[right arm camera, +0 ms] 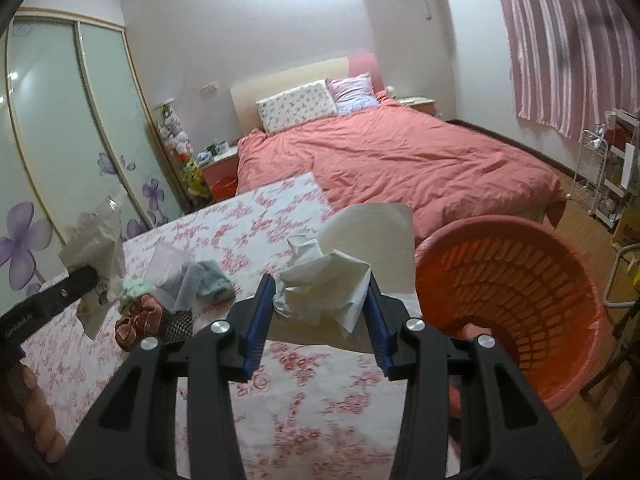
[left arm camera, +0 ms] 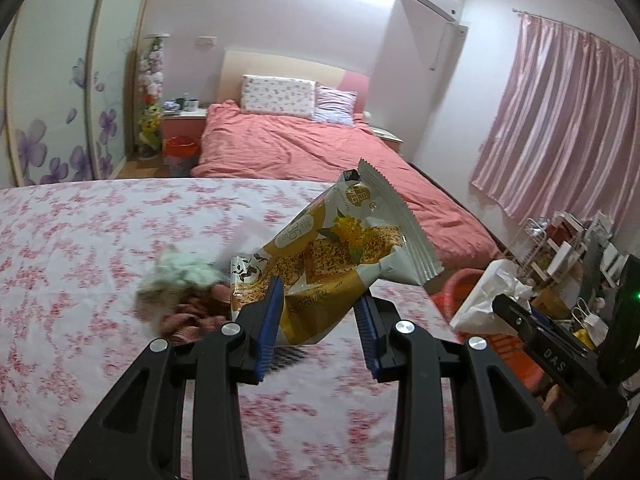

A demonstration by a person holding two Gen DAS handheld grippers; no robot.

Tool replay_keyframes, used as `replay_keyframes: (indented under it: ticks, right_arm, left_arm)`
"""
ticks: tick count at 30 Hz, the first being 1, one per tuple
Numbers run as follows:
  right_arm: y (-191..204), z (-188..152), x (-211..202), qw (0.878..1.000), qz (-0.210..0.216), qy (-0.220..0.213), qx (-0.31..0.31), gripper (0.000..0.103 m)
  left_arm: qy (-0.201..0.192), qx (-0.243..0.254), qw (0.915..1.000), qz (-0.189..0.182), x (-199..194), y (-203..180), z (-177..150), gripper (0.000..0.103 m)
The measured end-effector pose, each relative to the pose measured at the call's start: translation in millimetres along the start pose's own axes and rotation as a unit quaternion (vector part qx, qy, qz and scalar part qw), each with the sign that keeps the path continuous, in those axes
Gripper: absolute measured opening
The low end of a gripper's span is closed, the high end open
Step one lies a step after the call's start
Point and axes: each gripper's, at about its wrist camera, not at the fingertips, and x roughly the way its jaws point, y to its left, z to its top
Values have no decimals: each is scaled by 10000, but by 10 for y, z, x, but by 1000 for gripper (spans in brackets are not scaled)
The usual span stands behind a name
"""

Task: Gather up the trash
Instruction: 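Carry the snack bag to the orange basket while the right tool carries white tissue there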

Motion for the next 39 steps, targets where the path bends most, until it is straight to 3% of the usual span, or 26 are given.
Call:
replay_keyframes:
  ticks: [17, 29, 39]
  right_arm:
    - [-820, 109, -598, 9911, -974, -875, 242, 43]
    - [-1483, 96, -630, 9839, -1371, -966, 613, 44]
    - [-1721, 70, -578, 9817, -1457, -955, 771, 44]
  left_arm:
    - [265, 555, 9923, -1079, 311, -999, -90, 36]
    - [551, 890, 9797, -1709, 639, -1723, -206, 36]
    - [796, 1083, 9725, -1902, 844, -2052, -303, 36]
